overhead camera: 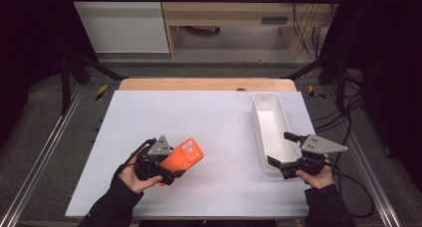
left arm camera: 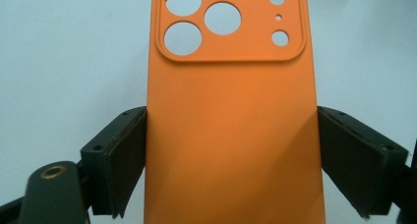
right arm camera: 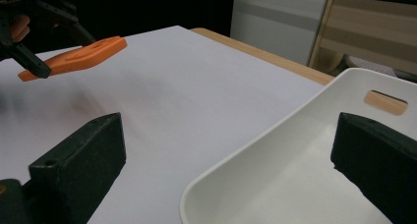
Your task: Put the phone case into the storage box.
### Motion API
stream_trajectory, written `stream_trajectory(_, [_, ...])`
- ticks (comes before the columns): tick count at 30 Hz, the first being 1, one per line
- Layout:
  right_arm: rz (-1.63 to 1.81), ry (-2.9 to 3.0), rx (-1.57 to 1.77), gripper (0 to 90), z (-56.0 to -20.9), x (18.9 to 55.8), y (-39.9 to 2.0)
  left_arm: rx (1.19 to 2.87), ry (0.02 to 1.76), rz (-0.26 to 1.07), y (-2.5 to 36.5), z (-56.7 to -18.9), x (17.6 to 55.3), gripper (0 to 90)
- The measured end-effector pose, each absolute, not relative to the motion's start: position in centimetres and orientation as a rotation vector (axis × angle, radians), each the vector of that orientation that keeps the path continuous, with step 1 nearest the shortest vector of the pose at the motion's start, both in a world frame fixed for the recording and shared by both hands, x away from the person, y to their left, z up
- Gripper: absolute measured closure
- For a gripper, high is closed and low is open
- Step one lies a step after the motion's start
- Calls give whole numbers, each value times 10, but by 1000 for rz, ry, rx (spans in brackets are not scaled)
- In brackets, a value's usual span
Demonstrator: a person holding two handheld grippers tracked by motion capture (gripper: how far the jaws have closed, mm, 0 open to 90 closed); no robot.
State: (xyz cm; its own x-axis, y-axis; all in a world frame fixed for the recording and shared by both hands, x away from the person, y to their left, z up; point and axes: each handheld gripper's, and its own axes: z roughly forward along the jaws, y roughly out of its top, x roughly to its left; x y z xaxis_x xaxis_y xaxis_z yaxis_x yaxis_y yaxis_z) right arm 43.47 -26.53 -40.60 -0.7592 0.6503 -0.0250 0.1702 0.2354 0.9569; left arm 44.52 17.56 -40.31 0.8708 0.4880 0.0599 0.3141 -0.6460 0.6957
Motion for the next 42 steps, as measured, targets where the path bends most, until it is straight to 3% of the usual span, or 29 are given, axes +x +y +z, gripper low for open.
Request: stream_trajectory(42, [1362, 2330, 478, 12, -405, 429, -203, 2396, 343, 319, 128, -391, 445, 154])
